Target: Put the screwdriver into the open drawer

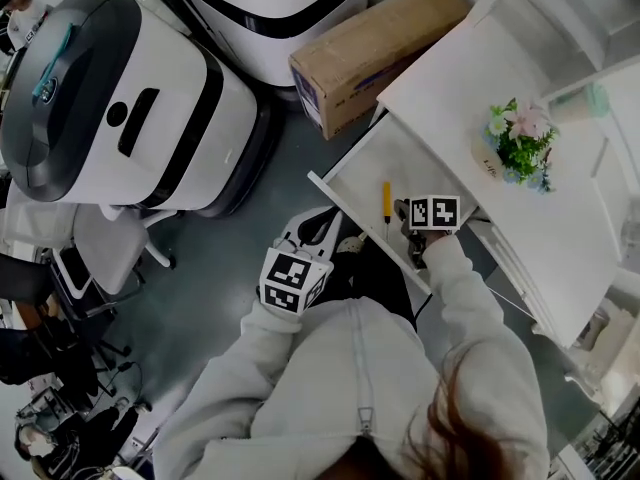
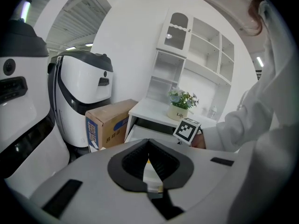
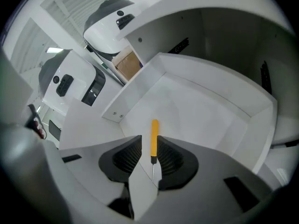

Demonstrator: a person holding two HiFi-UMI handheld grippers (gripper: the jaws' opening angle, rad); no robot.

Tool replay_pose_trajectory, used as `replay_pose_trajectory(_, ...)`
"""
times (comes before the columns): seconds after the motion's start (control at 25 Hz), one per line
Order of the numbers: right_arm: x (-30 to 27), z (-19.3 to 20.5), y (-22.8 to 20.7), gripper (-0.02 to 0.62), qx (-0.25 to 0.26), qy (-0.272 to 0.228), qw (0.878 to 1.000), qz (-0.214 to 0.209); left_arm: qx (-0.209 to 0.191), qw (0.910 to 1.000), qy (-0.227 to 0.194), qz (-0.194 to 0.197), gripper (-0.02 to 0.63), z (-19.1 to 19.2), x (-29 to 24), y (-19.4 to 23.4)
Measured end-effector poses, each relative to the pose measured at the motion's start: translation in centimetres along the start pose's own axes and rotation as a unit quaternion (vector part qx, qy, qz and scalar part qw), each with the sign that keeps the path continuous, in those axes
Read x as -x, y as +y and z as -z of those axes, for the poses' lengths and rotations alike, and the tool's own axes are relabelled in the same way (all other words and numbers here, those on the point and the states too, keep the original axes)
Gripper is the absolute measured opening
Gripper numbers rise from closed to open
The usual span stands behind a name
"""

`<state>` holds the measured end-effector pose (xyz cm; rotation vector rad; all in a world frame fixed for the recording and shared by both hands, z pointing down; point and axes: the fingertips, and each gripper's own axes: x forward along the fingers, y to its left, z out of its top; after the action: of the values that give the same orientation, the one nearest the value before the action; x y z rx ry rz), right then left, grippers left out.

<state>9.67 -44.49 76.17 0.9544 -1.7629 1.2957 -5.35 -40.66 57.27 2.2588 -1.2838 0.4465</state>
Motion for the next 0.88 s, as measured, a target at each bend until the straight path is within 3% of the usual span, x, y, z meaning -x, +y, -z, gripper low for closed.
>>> replay_pose_trajectory(0.28, 5.0, -0.9, 1.6, 0.112, -0.002, -0.060, 0.997, -0.038, -0.024, 0.9992, -0.021, 0.023, 0.017, -2.2, -0.2, -1.2)
replay_pose_trajectory(0.52, 11.1, -0.9, 3.3, 0.112, 0.004, -0.132, 0.988, -0.084, -0.046, 0.9973, -0.036, 0.045, 0.017, -4.1, -0.3, -2.5)
replay_pose_trajectory(0.72, 17.0, -0.8, 4.6, 0.109, 0.012, -0.231, 0.967, -0.102, -0.060, 0.9956, -0.041, 0.059, 0.017, -5.2, -0.4, -3.2)
replay_pose_trajectory(0.88, 21.6, -0.6, 4.8, 0.100, 0.016, -0.305, 0.948, -0.087, -0.052, 0.9937, -0.056, 0.082, 0.017, -6.9, -0.6, -4.4)
